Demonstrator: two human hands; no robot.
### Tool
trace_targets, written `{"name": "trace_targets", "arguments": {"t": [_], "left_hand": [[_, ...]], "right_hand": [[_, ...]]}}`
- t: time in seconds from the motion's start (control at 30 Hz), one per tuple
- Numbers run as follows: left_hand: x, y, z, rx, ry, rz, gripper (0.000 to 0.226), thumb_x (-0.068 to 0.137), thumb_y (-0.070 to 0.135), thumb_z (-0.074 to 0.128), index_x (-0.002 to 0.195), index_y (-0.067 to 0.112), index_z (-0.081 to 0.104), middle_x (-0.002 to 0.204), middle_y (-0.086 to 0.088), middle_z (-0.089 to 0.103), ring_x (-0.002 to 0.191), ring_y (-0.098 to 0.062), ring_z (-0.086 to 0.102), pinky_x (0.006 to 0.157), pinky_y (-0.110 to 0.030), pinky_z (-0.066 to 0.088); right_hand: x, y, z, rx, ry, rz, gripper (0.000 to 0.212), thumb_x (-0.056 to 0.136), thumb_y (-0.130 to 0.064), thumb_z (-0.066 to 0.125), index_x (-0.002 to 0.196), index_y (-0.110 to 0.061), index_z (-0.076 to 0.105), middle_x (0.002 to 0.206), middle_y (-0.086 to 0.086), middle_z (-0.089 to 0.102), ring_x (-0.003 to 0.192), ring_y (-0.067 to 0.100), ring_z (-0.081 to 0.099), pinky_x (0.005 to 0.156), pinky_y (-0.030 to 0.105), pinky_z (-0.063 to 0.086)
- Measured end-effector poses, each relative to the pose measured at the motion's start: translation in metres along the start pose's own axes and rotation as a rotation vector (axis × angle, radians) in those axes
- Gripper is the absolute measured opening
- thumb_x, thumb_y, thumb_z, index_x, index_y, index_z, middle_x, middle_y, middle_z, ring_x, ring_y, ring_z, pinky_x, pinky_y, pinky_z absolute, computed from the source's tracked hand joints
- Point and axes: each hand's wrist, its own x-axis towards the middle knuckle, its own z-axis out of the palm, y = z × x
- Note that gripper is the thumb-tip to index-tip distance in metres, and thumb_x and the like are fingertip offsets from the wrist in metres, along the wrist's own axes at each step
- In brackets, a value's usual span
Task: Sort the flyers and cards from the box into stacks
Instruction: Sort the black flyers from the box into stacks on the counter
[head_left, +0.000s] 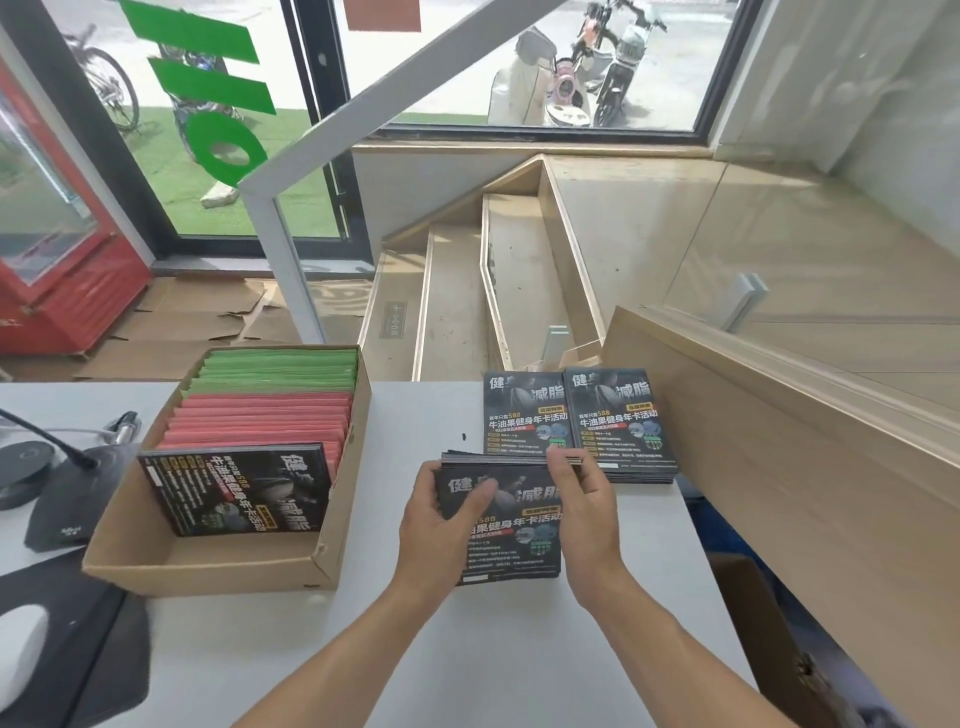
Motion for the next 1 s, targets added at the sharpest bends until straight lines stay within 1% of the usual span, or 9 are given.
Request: {"name": "trace_targets", "arguments": {"t": [0.13, 0.23, 0.3, 0.4, 0.5, 0.63, 0.73, 0.9, 1.0], "left_hand": [[0.002, 0.001, 0.000, 0.072, 0.025, 0.041, 0.030, 0.084, 0.021, 0.081, 0.106, 0.020, 0.060, 0.093, 0.011, 0.076, 0.086, -0.006, 0.072, 0.069, -0.012, 0.051], [0.003, 0.001, -0.003, 0.083, 0.008, 0.043, 0.032, 0.082, 0.017, 0.083, 0.105, 0.024, 0.061, 0.094, 0.013, 0.075, 0.087, -0.006, 0.071, 0.070, -0.016, 0.054], [-0.002, 0.001, -0.002, 0.070, -0.013, 0.041, 0.035, 0.080, 0.015, 0.084, 0.106, 0.023, 0.062, 0.094, 0.013, 0.075, 0.088, -0.005, 0.071, 0.069, -0.015, 0.053], [-0.009, -0.004, 0.000, 0.012, -0.030, 0.012, 0.039, 0.078, 0.012, 0.085, 0.107, 0.020, 0.062, 0.098, 0.008, 0.076, 0.092, -0.010, 0.073, 0.068, -0.016, 0.055], [-0.013, -0.006, 0.000, 0.025, 0.003, 0.012, 0.049, 0.074, 0.019, 0.089, 0.114, 0.028, 0.060, 0.104, 0.007, 0.074, 0.097, -0.013, 0.071, 0.072, -0.013, 0.053], [-0.011, 0.002, -0.006, 0.135, 0.044, 0.188, 0.069, 0.074, 0.019, 0.089, 0.130, 0.034, 0.050, 0.103, 0.018, 0.069, 0.095, -0.006, 0.069, 0.080, -0.008, 0.047], [-0.011, 0.005, -0.007, 0.203, 0.003, 0.273, 0.059, 0.086, 0.009, 0.078, 0.132, 0.033, 0.050, 0.100, 0.023, 0.070, 0.096, -0.008, 0.069, 0.084, -0.010, 0.048], [-0.017, -0.002, -0.006, 0.190, -0.002, 0.279, 0.043, 0.095, 0.008, 0.067, 0.124, 0.037, 0.054, 0.106, 0.026, 0.068, 0.098, -0.006, 0.069, 0.078, -0.011, 0.051], [-0.018, -0.008, -0.006, 0.219, 0.011, 0.306, 0.044, 0.097, 0.012, 0.065, 0.126, 0.044, 0.055, 0.111, 0.022, 0.067, 0.104, -0.010, 0.067, 0.082, -0.012, 0.049]], "right_hand": [[0.002, 0.000, -0.001, 0.003, 0.039, -0.055, 0.012, 0.094, -0.041, 0.066, 0.093, -0.029, 0.064, 0.102, 0.021, 0.065, 0.101, 0.048, 0.060, 0.091, 0.066, 0.049], [-0.001, -0.002, -0.001, -0.007, 0.037, -0.086, 0.016, 0.089, -0.045, 0.066, 0.096, -0.031, 0.064, 0.102, 0.020, 0.064, 0.100, 0.048, 0.058, 0.089, 0.062, 0.051], [-0.004, 0.000, -0.001, -0.031, 0.027, -0.118, 0.015, 0.092, -0.044, 0.067, 0.094, -0.029, 0.064, 0.098, 0.014, 0.066, 0.093, 0.041, 0.060, 0.084, 0.051, 0.054], [-0.010, 0.004, -0.003, -0.066, 0.037, -0.176, 0.005, 0.098, -0.031, 0.062, 0.100, -0.027, 0.062, 0.091, -0.009, 0.065, 0.082, 0.007, 0.059, 0.074, 0.019, 0.049], [-0.012, 0.007, -0.004, -0.099, 0.054, -0.170, 0.012, 0.098, -0.032, 0.062, 0.109, -0.029, 0.060, 0.091, -0.023, 0.061, 0.085, -0.004, 0.058, 0.076, 0.011, 0.045], [-0.012, 0.006, -0.003, -0.120, 0.067, -0.183, 0.013, 0.097, -0.040, 0.059, 0.108, -0.033, 0.060, 0.093, -0.021, 0.062, 0.090, -0.001, 0.059, 0.078, 0.013, 0.046], [-0.013, 0.008, -0.003, -0.120, 0.070, -0.187, 0.020, 0.096, -0.043, 0.058, 0.114, -0.035, 0.056, 0.094, -0.020, 0.061, 0.090, 0.000, 0.061, 0.080, 0.018, 0.047], [-0.016, 0.010, -0.006, -0.133, 0.034, -0.206, 0.030, 0.095, -0.051, 0.062, 0.120, -0.036, 0.055, 0.102, -0.009, 0.062, 0.096, 0.017, 0.064, 0.091, 0.047, 0.054], [-0.018, 0.018, -0.016, -0.138, -0.020, -0.247, 0.038, 0.096, -0.043, 0.065, 0.130, -0.037, 0.049, 0.115, -0.003, 0.063, 0.104, 0.021, 0.065, 0.090, 0.045, 0.057]]}}
